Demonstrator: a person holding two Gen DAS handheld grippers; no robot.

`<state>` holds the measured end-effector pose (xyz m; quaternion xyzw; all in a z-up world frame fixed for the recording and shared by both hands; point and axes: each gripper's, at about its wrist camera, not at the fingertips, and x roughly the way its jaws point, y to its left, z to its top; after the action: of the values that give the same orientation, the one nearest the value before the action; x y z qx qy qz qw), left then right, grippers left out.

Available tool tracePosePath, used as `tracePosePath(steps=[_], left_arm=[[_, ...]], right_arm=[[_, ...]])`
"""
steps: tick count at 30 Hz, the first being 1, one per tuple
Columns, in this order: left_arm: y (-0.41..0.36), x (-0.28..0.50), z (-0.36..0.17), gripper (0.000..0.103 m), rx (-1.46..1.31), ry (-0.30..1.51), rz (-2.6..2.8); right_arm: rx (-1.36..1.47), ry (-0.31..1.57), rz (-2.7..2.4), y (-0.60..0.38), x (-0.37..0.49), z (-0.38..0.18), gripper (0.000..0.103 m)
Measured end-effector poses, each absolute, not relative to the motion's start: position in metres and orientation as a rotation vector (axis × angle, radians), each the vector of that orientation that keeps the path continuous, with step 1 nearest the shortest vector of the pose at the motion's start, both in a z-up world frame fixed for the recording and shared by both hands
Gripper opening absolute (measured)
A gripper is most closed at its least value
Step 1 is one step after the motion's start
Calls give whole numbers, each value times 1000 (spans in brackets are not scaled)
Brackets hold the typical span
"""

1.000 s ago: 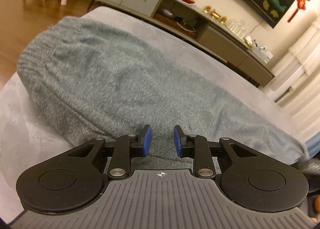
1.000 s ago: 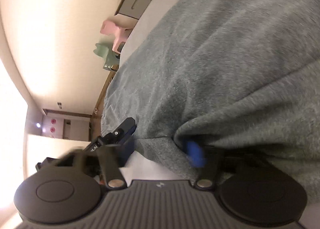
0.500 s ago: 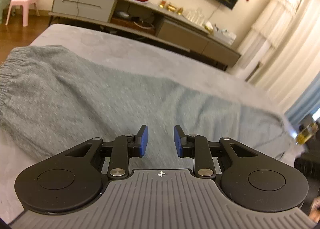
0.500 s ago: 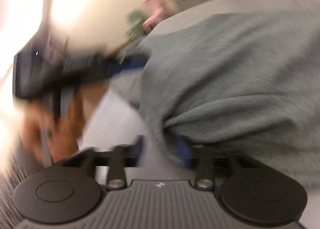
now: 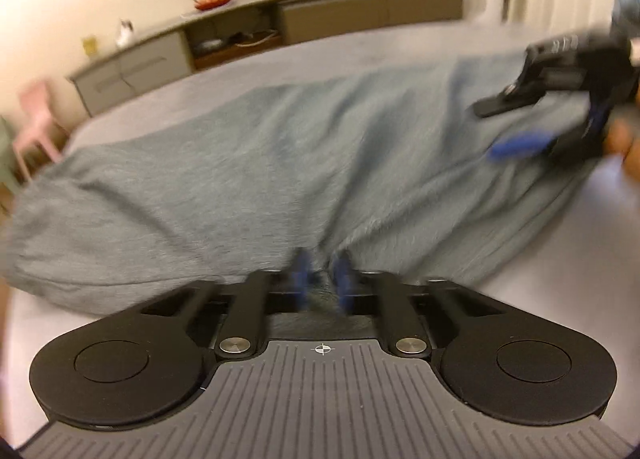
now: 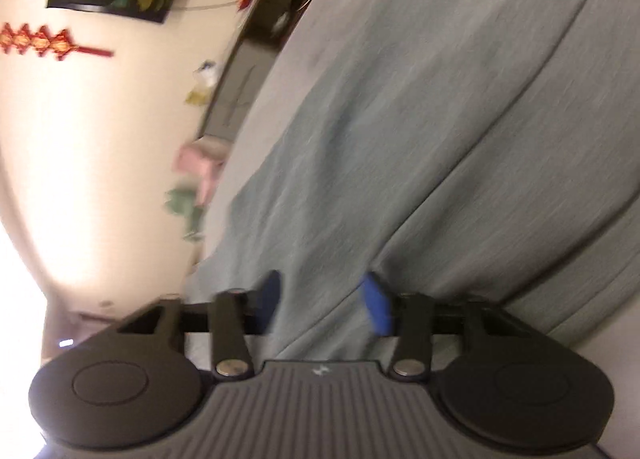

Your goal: Fold clothes

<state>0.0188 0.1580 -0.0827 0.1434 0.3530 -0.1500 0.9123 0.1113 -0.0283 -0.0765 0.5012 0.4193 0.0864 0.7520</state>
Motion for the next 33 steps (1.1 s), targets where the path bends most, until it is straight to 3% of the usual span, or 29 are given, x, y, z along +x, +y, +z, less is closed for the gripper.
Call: tracePosePath(steps=[1, 2, 7, 9, 13, 18, 25, 28, 30, 32, 33], left_arm=[[158, 12, -83, 0, 315, 708, -294], [160, 4, -79, 0, 308, 687, -282], [171, -21, -77, 0, 188, 696, -254], [172, -18, -79, 0, 184, 687, -247], [174, -19, -63, 5, 112, 599, -297], [150, 4, -77, 13, 182, 654, -258], [136, 12, -101, 15, 274, 705, -202], [133, 13, -104, 14, 291, 703, -193], [133, 15, -104, 13, 280, 704, -183], [134, 17, -104, 9, 259, 706, -171], [135, 16, -104, 5, 246, 706, -162]], right_arm=[[1078, 931, 141, -35, 112, -76, 4], [1094, 929, 125, -44, 112, -78, 0], [1070, 906, 48, -83, 101, -72, 0], [1034, 924, 76, -94, 96, -66, 6], [894, 897, 56, -129, 80, -47, 53], [779, 824, -147, -195, 68, -33, 54], [600, 700, -384, -271, 60, -34, 54], [491, 667, -358, -301, 78, -33, 70], [481, 710, -281, -313, 104, -45, 65], [488, 745, -138, -313, 119, -51, 5], [484, 715, -112, -313, 112, -42, 1]])
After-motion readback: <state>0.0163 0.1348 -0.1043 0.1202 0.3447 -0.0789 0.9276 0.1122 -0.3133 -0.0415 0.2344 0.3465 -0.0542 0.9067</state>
